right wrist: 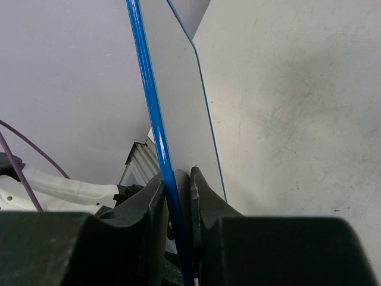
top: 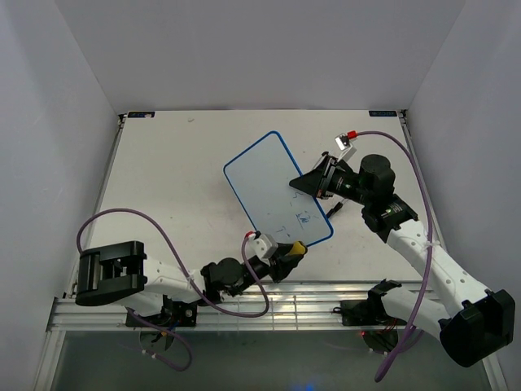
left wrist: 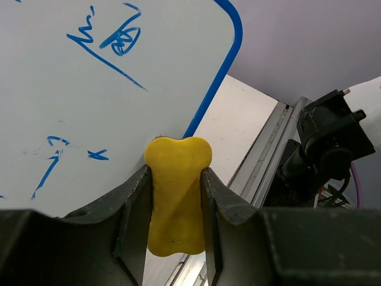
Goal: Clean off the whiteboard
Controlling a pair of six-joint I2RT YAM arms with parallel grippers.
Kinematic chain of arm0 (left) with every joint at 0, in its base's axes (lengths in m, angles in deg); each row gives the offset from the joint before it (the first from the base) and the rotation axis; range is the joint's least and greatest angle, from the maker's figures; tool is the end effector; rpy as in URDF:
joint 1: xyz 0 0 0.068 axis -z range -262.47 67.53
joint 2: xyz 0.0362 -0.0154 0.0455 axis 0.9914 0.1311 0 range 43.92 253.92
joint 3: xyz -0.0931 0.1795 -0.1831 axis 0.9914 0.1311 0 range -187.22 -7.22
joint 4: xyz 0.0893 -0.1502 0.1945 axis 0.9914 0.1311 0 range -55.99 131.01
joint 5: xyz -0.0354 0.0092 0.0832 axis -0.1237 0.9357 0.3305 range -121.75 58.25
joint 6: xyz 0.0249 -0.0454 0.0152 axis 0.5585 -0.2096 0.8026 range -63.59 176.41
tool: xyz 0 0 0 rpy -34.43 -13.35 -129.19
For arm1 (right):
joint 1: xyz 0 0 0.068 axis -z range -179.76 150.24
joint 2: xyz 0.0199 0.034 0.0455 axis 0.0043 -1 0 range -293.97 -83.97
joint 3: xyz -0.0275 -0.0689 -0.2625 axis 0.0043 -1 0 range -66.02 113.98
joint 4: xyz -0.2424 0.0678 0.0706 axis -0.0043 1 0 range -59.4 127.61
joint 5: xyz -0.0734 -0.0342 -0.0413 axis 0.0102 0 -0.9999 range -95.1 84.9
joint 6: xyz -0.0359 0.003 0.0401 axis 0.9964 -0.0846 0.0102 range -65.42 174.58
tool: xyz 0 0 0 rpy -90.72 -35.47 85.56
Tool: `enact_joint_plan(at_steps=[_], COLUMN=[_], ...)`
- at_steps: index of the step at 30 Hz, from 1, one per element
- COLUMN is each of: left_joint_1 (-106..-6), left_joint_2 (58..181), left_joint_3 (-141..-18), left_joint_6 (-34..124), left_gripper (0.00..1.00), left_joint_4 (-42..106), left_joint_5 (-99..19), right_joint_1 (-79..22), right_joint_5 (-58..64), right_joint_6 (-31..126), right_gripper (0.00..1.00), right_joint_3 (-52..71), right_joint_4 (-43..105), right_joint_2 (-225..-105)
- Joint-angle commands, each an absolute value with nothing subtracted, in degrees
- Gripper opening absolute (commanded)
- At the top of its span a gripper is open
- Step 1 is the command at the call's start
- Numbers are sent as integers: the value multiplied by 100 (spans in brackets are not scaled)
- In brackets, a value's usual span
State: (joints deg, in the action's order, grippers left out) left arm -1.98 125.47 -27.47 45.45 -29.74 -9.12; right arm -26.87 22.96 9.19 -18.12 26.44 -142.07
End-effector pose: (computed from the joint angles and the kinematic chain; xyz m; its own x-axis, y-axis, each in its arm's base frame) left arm 0.0562 -0.2524 0.1930 -0.1541 -0.1424 -0.9777 0.8326 0.5141 -0.2061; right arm 0.2034 0.1231 0.3422 -0.6486 0.3737 -0.6631 -0.5082 0.4360 0.7427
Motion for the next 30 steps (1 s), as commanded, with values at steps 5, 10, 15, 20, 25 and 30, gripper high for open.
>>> enact_joint_plan(at_steps=[5,10,15,20,25,30], left_joint_1=[-442,-1030,-1934,-2261,-2253,-1621], left_joint_2=[11776,11011,10404,10447,10886,11185], left_joint_3=[-2577,-2209,-2093,-2286,-2515,-2611], left_joint_6=[4560,4183,3927,4005,3980,4014], left_gripper=[0,0,0,0,0,0], left_joint_4=[-1733,-1346,-845,-783,-905,-1292], left_joint_5=[-276,-222,-643,-881,-1293,-1409], right_joint_1=[-2665,-2630,-2639,-2639,-2639,-2630], right_joint_5=[2804,2935,3085,3208,3305,3226], right_joint_6=[-203,-141,-53,-35,-149,-150], right_gripper=[8,8,8,8,8,8], right_joint_3=[-1609,-1759,-1829,-2066,-2128,-1970], right_joint_4=[1908,1900,2023,2111,1928,1909], right_joint_2=[-13785,-13767,-13574,-13302,-13292,-13397])
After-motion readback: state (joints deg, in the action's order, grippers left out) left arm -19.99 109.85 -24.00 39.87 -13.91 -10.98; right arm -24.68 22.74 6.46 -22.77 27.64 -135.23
